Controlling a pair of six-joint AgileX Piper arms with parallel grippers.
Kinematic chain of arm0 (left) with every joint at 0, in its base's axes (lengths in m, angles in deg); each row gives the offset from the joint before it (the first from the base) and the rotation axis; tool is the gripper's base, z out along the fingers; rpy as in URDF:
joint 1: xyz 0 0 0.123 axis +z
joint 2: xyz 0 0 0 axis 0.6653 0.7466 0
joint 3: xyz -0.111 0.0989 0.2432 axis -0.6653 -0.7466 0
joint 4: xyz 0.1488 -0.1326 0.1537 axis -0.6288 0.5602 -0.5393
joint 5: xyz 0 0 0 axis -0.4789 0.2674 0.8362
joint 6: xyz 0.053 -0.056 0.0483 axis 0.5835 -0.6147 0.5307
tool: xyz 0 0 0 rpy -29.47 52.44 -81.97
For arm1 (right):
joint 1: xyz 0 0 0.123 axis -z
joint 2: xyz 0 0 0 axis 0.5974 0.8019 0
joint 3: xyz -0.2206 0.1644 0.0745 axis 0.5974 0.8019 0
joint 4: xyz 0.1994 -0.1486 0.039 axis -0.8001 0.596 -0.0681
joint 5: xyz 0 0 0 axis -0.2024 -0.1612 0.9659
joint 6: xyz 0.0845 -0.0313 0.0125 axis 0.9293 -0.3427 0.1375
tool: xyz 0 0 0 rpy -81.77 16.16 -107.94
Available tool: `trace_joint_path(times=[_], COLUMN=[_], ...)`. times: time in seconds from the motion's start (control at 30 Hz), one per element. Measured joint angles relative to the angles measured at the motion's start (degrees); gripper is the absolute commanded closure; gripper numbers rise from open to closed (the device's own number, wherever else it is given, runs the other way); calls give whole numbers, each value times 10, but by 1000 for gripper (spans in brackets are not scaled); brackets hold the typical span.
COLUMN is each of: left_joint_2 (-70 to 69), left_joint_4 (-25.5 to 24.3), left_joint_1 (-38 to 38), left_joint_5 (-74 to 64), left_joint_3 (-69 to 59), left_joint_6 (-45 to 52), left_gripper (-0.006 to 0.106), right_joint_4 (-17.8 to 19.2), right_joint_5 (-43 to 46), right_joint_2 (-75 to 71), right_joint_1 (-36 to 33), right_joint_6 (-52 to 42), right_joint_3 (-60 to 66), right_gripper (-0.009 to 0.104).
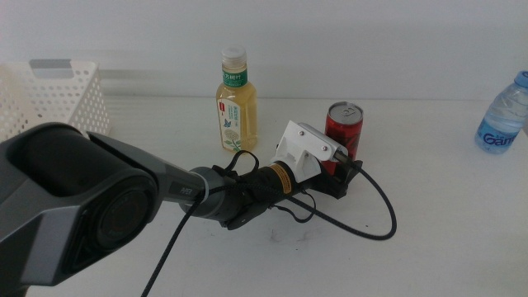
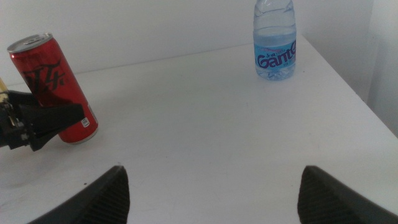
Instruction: Use arms to grab the bottles and put them into the dustbin to the left of the table.
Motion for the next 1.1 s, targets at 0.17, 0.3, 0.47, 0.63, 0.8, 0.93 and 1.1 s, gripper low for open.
trace_joint_path(times=[0.17, 0.3, 0.47, 0.63, 0.8, 0.93, 1.1], left_joint_2=[7, 7, -29, -115, -264, -374, -476], left_joint_4=[8, 14, -5, -59, -109, -122, -25], left_joint_1=[0, 0, 0, 0, -9, -48, -75], left_joint_5=[-8, -18, -80, -185, -316, -520, -744], left_joint_3=[10, 13, 0, -48, -108, -135, -140], left_joint_6=[-12, -14, -34, -62, -183, -247, -213], left_gripper=[13, 48, 102, 102, 102, 102, 102], right_joint_4=[0, 0, 0, 0, 0, 0, 0], right_joint_5=[0, 0, 0, 0, 0, 0, 0], right_joint_2=[0, 0, 0, 0, 0, 0, 0], right_joint_1=[0, 0, 0, 0, 0, 0, 0], right_joint_6=[0, 0, 0, 0, 0, 0, 0], right_joint_3=[0, 0, 0, 0, 0, 0, 0], right_gripper=[4, 4, 4, 4, 4, 4, 4])
